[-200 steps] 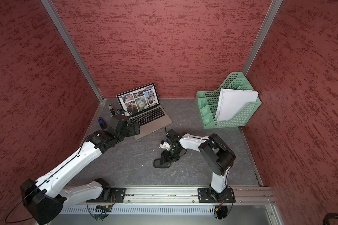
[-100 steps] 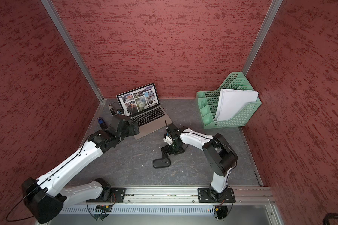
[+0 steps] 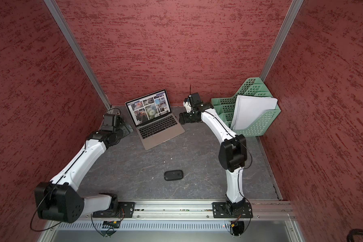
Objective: Remove the wireless mouse receiver from the laptop
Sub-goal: Place the mouse at the center of the board, then move the laptop to the center of the board.
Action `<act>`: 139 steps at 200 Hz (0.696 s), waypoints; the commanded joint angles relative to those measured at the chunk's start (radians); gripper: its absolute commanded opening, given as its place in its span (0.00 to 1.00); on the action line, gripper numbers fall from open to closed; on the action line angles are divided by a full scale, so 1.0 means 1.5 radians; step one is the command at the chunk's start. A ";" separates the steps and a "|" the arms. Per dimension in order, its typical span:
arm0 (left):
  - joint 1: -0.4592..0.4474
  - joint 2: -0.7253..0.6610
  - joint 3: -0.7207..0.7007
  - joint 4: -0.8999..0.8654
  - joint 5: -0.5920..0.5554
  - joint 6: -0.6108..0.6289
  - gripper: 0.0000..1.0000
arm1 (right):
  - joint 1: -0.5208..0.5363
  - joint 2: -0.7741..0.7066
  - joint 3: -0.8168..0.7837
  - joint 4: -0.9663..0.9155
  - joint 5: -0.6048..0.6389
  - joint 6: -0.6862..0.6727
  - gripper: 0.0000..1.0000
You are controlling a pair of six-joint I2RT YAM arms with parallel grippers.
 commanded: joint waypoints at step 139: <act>0.047 0.231 -0.043 0.411 0.067 -0.198 0.98 | -0.033 0.279 0.180 0.107 -0.059 0.072 0.25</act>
